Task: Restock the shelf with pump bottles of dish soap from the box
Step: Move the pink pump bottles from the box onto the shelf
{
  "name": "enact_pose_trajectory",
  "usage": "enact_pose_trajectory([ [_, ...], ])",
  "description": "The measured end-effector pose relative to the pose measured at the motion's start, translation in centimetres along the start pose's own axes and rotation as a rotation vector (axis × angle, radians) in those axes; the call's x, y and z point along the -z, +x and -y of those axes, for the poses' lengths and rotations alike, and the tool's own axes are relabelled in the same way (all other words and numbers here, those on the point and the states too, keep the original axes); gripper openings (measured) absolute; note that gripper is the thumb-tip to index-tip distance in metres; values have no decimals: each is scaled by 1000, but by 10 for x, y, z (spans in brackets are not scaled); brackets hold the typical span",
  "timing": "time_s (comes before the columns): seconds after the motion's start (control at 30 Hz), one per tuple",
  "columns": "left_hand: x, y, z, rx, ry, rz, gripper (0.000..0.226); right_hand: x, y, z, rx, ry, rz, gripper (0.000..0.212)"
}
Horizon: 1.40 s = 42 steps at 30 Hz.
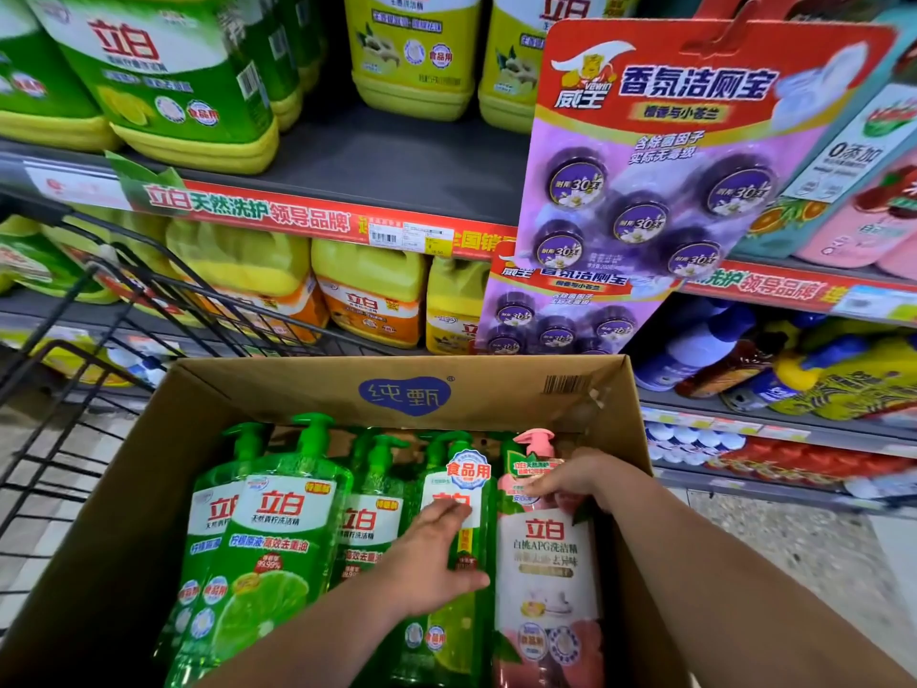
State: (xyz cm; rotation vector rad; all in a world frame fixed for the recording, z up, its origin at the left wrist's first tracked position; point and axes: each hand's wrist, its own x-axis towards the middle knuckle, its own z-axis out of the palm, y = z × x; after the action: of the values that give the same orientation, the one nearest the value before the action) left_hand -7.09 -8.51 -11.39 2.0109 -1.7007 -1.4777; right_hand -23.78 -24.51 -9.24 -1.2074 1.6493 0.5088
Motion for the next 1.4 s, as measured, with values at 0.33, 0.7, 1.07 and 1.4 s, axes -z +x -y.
enact_pose_trajectory([
  [0.33, 0, 7, 6, -14, -35, 44, 96, -3, -21, 1, 3, 171, 96, 61],
  [0.7, 4, 11, 5, -7, -15, 101, 101, -34, -55, -18, 216, 559, -128, 80],
  [1.07, 16, -5, -3, -52, -161, 176, 98, -42, -115, -10, 603, 548, -238, 60],
  [1.4, 45, -35, -87, -316, -823, -68, 74, 16, -187, -2, 753, 975, -439, 44],
])
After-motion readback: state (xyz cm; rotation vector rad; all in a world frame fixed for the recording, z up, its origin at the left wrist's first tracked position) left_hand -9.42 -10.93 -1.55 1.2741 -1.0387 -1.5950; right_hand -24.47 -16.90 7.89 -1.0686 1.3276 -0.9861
